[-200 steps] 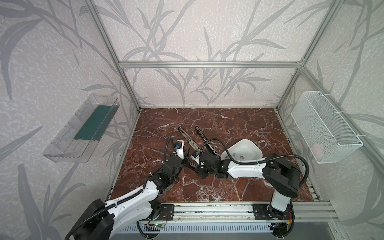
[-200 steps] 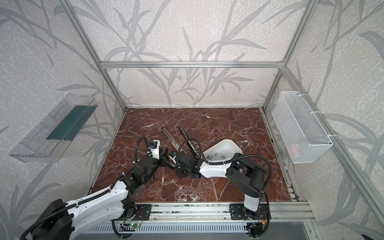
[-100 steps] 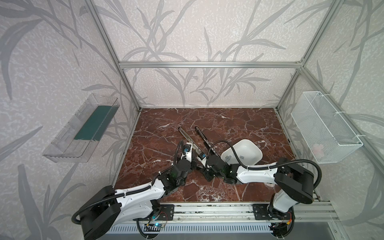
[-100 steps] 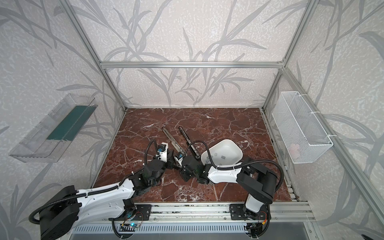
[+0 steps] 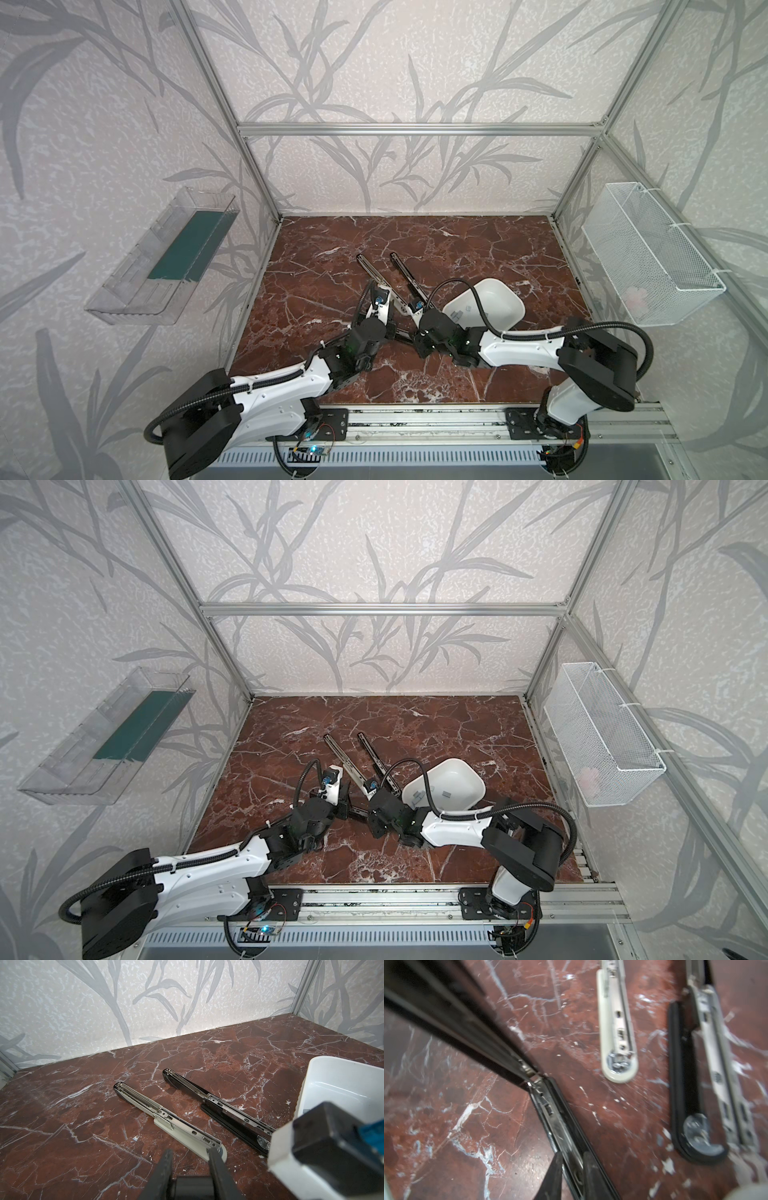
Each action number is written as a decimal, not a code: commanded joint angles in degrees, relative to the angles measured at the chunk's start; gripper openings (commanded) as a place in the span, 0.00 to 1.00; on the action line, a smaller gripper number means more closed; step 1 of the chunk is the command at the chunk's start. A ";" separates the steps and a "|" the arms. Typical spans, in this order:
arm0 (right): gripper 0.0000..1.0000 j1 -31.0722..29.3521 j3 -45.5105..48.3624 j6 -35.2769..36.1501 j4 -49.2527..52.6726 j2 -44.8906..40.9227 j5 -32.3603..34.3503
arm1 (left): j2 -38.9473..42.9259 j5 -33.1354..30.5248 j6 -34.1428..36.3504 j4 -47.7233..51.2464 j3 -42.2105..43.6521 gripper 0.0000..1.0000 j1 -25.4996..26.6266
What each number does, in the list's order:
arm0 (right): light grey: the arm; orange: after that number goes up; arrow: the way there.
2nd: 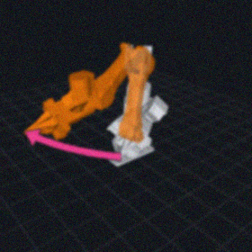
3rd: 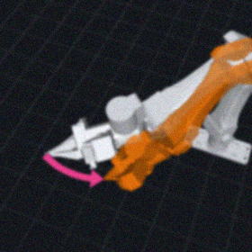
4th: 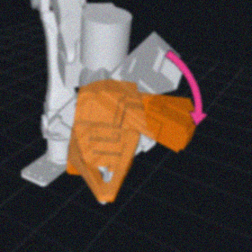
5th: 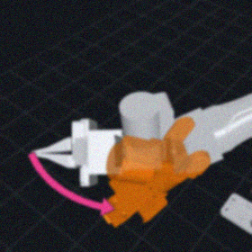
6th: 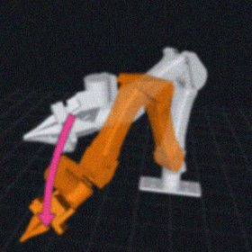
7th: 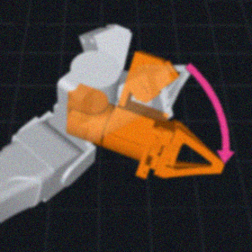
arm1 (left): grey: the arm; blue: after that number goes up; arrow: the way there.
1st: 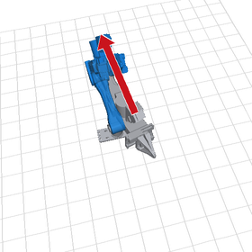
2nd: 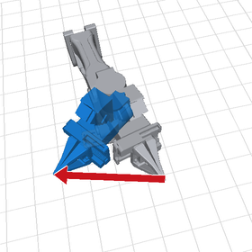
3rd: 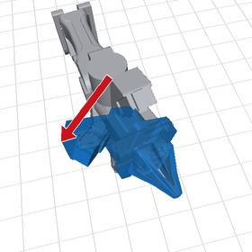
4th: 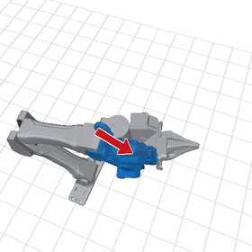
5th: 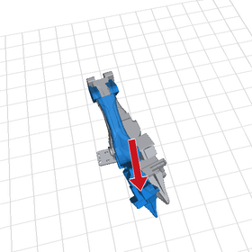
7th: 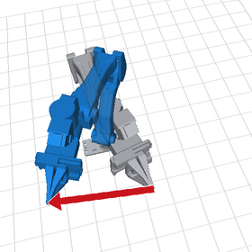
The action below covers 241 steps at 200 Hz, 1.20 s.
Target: Load the staples into the stapler
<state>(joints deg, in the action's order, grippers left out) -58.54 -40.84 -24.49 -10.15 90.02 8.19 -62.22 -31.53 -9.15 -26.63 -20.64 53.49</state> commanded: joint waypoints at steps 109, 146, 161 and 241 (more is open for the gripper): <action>0.25 1.62 3.10 -17.01 11.15 -4.88 -0.21 | -1.73 1.10 1.77 2.08 -0.19 0.28 1.17; 0.23 1.60 2.80 -18.13 10.34 -3.12 -1.52 | -0.94 1.36 1.69 2.60 -0.19 0.28 1.67; 0.21 1.61 2.96 -18.55 9.99 -3.01 -1.56 | -1.18 1.63 1.68 2.56 -0.36 0.29 2.33; 0.16 1.67 4.56 -20.73 8.88 -2.50 -0.49 | -14.30 -4.72 5.58 -10.19 -0.69 0.41 10.29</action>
<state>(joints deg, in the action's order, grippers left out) -56.86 -37.69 -44.36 -2.28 85.91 7.44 -73.84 -35.35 -3.38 -33.98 -23.18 62.83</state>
